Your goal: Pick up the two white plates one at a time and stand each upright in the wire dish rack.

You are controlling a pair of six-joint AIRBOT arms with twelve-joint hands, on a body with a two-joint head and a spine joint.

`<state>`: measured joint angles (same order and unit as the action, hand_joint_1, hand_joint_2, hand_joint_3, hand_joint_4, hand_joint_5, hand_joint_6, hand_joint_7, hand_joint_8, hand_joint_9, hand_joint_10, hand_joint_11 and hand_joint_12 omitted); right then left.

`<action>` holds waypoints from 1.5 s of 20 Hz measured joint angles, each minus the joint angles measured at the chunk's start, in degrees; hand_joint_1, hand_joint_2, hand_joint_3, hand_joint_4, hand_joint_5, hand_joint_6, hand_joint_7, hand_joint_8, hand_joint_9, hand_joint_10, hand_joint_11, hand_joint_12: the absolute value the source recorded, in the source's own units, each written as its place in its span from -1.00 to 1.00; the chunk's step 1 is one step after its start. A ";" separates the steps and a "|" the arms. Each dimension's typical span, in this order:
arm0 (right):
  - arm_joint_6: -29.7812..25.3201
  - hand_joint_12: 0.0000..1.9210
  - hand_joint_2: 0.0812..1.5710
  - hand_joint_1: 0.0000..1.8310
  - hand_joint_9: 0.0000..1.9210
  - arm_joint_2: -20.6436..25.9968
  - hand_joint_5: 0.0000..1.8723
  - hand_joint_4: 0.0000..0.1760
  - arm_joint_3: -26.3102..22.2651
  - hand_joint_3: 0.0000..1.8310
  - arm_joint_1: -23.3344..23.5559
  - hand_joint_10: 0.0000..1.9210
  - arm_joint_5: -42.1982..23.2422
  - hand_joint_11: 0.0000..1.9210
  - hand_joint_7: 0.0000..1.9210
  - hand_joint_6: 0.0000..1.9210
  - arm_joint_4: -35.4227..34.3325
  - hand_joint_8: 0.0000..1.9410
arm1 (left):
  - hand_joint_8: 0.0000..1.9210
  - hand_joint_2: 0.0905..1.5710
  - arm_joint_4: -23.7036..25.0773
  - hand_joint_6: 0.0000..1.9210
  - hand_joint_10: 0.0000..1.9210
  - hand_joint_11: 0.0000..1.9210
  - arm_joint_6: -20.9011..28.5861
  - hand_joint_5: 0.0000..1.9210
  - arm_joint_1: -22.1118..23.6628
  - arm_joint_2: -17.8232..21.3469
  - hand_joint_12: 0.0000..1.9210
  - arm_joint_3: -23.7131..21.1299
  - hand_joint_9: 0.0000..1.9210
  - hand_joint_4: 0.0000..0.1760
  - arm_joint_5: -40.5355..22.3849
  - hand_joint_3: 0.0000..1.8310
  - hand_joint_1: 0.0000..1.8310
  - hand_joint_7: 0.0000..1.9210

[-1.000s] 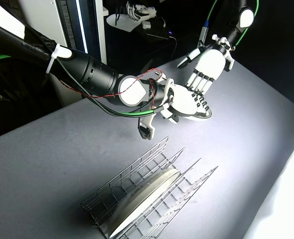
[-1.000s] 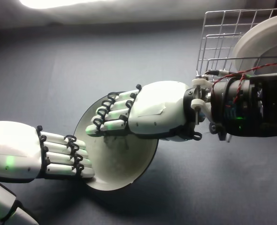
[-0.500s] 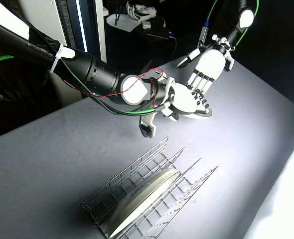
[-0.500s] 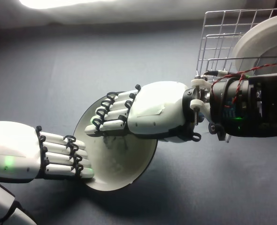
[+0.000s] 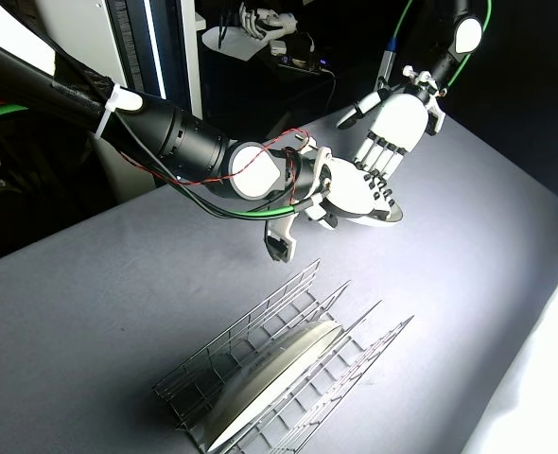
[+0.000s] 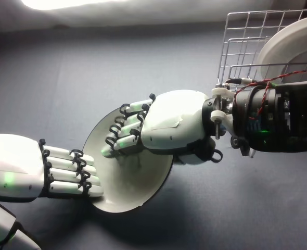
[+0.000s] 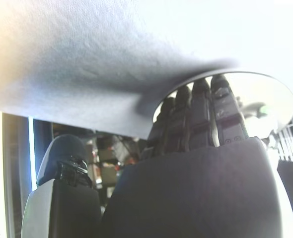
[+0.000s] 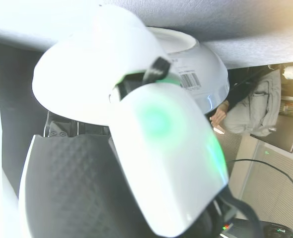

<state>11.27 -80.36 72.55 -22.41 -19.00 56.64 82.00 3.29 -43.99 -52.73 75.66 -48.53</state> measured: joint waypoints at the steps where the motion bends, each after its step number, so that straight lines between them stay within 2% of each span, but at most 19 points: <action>1: 0.17 0.67 0.47 0.58 -0.18 0.00 -0.23 -1.00 0.00 -1.00 0.00 0.06 -0.22 -0.31 -0.13 0.08 0.00 -0.21 | -1.00 0.44 -0.15 -1.00 -1.00 -1.00 0.02 -1.00 0.00 0.00 -1.00 0.00 -1.00 -1.00 0.04 -1.00 -1.00 -1.00; 2: 0.33 0.67 0.42 0.61 -0.11 0.04 -0.14 -1.00 -0.02 -1.00 0.02 0.16 -1.09 -0.18 -0.04 0.14 -0.13 -0.12 | -1.00 0.46 -0.59 -1.00 -1.00 -1.00 0.44 -1.00 0.00 0.02 -1.00 0.20 -1.00 -1.00 -0.02 -0.99 -1.00 -1.00; 3: 0.72 0.30 0.36 0.53 0.01 0.15 0.01 -1.00 -0.07 -1.00 0.07 0.14 -1.92 -0.11 0.09 -0.01 -0.02 -0.19 | -1.00 0.44 -0.68 -1.00 -1.00 -1.00 0.44 -1.00 0.00 0.04 -1.00 0.28 -1.00 -1.00 0.00 -1.00 -1.00 -1.00; 5: 0.70 0.10 0.34 0.52 0.08 0.17 0.03 -1.00 -0.31 -1.00 0.13 0.07 -3.50 0.00 0.13 -0.02 -0.22 -0.24 | -1.00 0.43 -0.55 -1.00 -1.00 -1.00 0.50 -1.00 0.02 0.15 -1.00 0.28 -1.00 -1.00 0.07 -1.00 -1.00 -1.00; 6: 0.74 0.10 0.34 0.51 0.07 0.15 0.04 -1.00 -0.33 -1.00 0.13 0.08 -3.98 -0.02 0.11 -0.01 -0.22 -0.21 | -1.00 0.43 -0.46 -1.00 -1.00 -1.00 0.79 -1.00 0.26 0.28 -1.00 0.28 -1.00 -1.00 0.04 -1.00 -1.00 -1.00; 9: 0.52 0.17 0.32 0.52 0.08 0.17 0.07 -1.00 -0.33 -1.00 0.13 0.06 -4.04 -0.01 0.19 -0.08 -0.50 -0.30 | -1.00 0.46 0.22 -1.00 -1.00 -1.00 1.33 -1.00 2.34 0.90 -1.00 0.26 -1.00 -1.00 -0.04 -0.99 -1.00 -1.00; 12: 0.37 0.13 0.33 0.51 0.06 0.44 0.06 -1.00 -0.46 -1.00 0.35 0.09 -4.20 0.00 0.13 -0.04 -0.57 -0.24 | -1.00 0.44 0.90 -1.00 -1.00 -1.00 2.03 -1.00 5.88 1.86 -1.00 -0.02 -1.00 -1.00 -0.44 -1.00 -1.00 -1.00; 14: 0.37 0.11 0.33 0.52 0.07 1.70 0.05 -1.00 -1.55 -1.00 1.07 0.07 -4.63 -0.01 0.15 -0.03 -0.74 -0.26 | -1.00 0.44 -0.04 -1.00 -1.00 -1.00 2.56 -1.00 9.20 3.10 -1.00 -0.02 -1.00 -1.00 -1.38 -1.00 -1.00 -1.00; 20: 0.33 0.09 0.33 0.52 0.07 7.58 0.05 -1.00 -8.22 -1.00 4.52 0.06 -3.08 0.00 0.15 -0.05 -5.33 -0.24 | -1.00 0.44 0.85 -1.00 -1.00 -1.00 2.84 -1.00 13.18 5.05 -1.00 0.04 -1.00 -1.00 -3.43 -1.00 -1.00 -1.00; 24: 0.33 0.17 0.33 0.52 0.06 11.89 0.03 -1.00 -13.46 -1.00 7.98 0.08 -2.45 -0.02 0.15 -0.04 -13.07 -0.22 | -1.00 0.47 1.09 -1.00 -1.00 -1.00 2.89 -1.00 14.43 5.90 -1.00 0.94 -1.00 -1.00 -3.80 -0.99 -1.00 -1.00; 26: 0.33 0.12 0.33 0.52 0.08 14.08 0.04 -1.00 -15.19 -1.00 8.31 0.05 -2.40 0.00 0.16 -0.04 -17.03 -0.25 | -1.00 0.43 0.94 -1.00 -1.00 -1.00 2.91 -1.00 14.62 6.23 -1.00 1.46 -1.00 -1.00 -3.91 -1.00 -1.00 -1.00; 29: 0.42 0.09 0.35 0.51 0.07 17.92 0.01 -1.00 -16.98 -1.00 8.92 0.08 -1.55 -0.01 0.10 0.01 -24.13 -0.16 | -1.00 0.43 1.27 -1.00 -1.00 -1.00 2.91 -1.00 15.08 6.67 -1.00 2.56 -1.00 -1.00 -3.76 -1.00 -1.00 -1.00; 30: 0.55 0.08 0.33 0.52 0.09 18.93 0.05 -1.00 -17.25 -1.00 9.40 0.03 -1.07 0.02 0.14 -0.04 -26.43 -0.23 | -1.00 0.44 1.25 -1.00 -1.00 -1.00 2.91 -1.00 15.21 6.82 -1.00 2.75 -1.00 -1.00 -3.87 -1.00 -1.00 -1.00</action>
<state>11.81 -61.43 55.31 -13.02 -20.08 30.22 83.24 6.20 -28.77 -45.91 78.41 -52.40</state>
